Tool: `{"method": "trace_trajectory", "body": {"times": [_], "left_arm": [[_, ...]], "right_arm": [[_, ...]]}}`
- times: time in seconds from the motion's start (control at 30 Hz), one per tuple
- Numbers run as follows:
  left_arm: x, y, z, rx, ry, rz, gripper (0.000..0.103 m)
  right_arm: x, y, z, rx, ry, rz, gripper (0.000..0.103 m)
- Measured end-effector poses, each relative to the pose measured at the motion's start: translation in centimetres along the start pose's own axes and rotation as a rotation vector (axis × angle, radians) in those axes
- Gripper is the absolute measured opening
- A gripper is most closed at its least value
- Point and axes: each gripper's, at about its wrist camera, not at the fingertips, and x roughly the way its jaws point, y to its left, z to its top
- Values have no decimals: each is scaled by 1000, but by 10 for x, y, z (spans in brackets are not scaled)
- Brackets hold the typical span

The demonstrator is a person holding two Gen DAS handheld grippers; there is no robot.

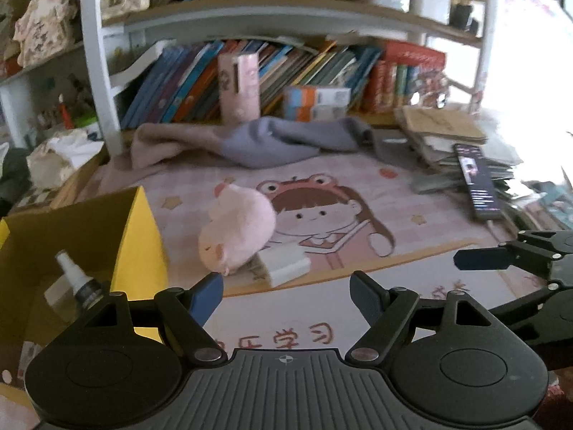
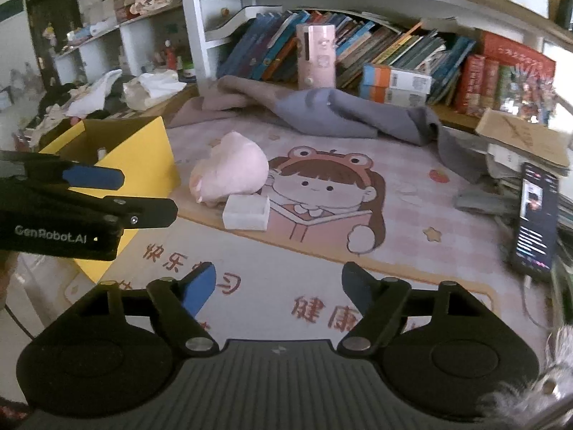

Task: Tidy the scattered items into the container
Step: 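Grasp the pink plush pig with left tool while right tool grasps the white foam block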

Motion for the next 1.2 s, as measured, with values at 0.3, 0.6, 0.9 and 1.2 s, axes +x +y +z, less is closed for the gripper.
{"method": "trace_trajectory", "body": {"times": [0.3,0.6,0.9,1.2], "left_arm": [[53,7,37,-8,50,73,80],[113,20,54,8,127,113,80],[157,34,61,-63,196,127,80],[186,41,66,-89,234,106,80]], "right_arm": [[64,-4,12,-88,11,81,85],[112,5,16,-140,14,125,85],[142,8,25,-159,4,141,92],[168,12,31,-167,24,173,91]]}}
